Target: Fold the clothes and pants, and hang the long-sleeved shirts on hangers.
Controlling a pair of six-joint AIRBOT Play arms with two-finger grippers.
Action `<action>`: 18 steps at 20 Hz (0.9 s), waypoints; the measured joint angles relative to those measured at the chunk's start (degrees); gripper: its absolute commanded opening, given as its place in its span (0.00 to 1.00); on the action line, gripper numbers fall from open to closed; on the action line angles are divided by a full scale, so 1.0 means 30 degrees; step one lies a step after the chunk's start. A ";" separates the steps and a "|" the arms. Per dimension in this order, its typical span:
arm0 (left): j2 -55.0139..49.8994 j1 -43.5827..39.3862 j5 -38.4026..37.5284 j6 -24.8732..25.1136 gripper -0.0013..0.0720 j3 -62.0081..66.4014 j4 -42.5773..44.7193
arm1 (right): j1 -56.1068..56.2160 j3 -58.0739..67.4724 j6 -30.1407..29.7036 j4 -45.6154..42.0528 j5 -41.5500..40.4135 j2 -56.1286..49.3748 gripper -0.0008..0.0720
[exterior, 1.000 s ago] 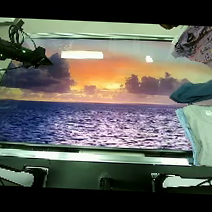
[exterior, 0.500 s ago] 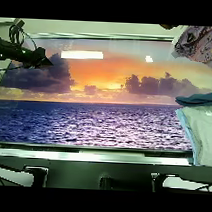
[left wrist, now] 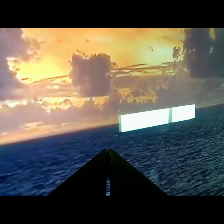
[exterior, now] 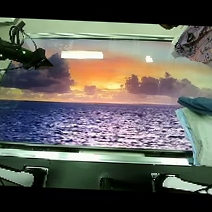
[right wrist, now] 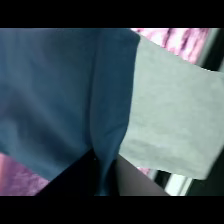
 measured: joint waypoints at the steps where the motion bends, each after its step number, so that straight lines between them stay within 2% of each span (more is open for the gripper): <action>1: 0.0007 0.0000 -0.0015 0.0007 0.04 0.0000 0.0000 | 0.0000 -0.0656 -0.0117 -0.0503 0.0058 0.0219 0.05; 10: 0.0015 0.0000 -0.0051 0.0007 0.04 0.0000 0.0000 | 0.0000 -0.9785 0.0080 -0.4146 -0.1916 0.3330 0.05; 18: 0.0015 0.0000 -0.0058 0.0007 0.04 0.0000 0.0000 | 0.0000 -1.3588 0.0517 -0.5741 -0.2849 0.3876 0.06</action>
